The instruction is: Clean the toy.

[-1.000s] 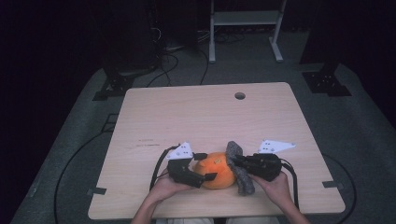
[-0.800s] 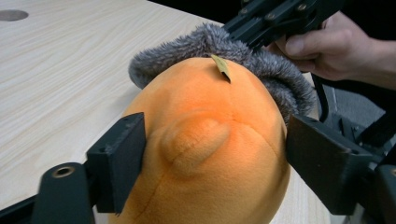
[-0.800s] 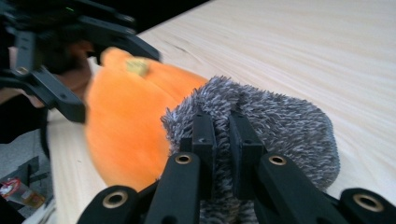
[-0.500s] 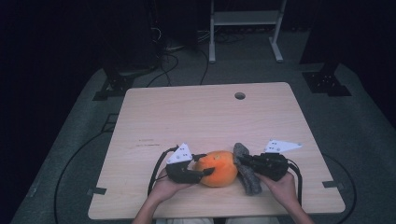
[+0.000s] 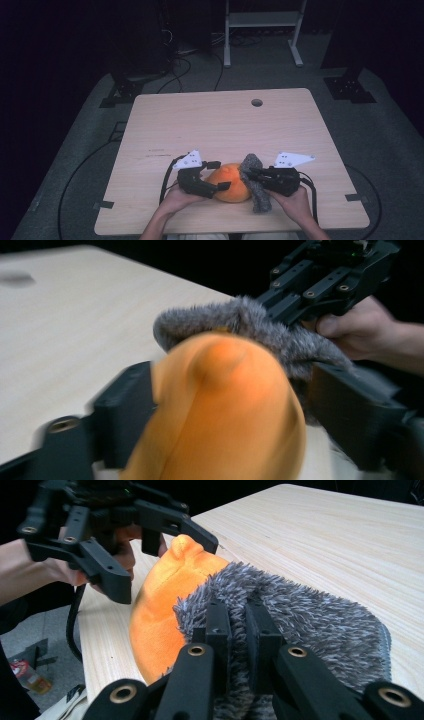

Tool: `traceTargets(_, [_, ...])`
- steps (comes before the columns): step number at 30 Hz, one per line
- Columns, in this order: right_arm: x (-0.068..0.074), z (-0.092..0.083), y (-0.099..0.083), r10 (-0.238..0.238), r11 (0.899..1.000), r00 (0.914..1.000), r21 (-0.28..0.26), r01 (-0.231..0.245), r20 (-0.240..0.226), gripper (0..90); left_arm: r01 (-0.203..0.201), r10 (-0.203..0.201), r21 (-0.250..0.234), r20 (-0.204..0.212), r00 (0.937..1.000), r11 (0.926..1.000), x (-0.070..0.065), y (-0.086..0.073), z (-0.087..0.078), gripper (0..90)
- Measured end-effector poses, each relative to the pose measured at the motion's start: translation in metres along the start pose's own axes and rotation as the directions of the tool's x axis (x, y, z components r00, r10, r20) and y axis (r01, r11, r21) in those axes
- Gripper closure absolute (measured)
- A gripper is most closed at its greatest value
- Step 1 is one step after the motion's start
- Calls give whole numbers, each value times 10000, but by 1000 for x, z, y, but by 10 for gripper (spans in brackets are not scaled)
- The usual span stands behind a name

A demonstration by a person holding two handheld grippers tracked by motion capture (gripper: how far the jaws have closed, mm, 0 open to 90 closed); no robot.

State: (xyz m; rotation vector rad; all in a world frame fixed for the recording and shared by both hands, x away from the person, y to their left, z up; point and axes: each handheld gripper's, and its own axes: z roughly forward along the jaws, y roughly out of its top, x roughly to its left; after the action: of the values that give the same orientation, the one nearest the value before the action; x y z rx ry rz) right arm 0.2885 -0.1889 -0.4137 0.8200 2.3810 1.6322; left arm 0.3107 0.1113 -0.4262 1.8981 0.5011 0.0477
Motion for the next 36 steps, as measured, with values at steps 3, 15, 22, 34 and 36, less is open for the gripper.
traceTargets(3, [-2,0,-1,83,10000,10000,-30,-83,44,816,8,-15,536,129,9999,9986,3,-6,3,109])
traceTargets(15, [-17,-16,-10,47,9993,9960,364,-80,896,816,-306,294,-257,-450,9986,9992,-4,-4,2,414])
traceTargets(22, [21,-20,21,-814,9916,9960,-982,847,367,817,-958,967,135,-1034,9899,9953,-24,18,3,458])
traceTargets(34, [-1,-14,3,212,9975,9977,-680,-168,645,817,-489,505,221,-814,9954,9986,-5,0,2,102])
traceTargets(36, [-8,-15,1,453,9961,9970,-781,-404,623,817,-280,304,573,-418,9987,9980,-1,-6,9,104])
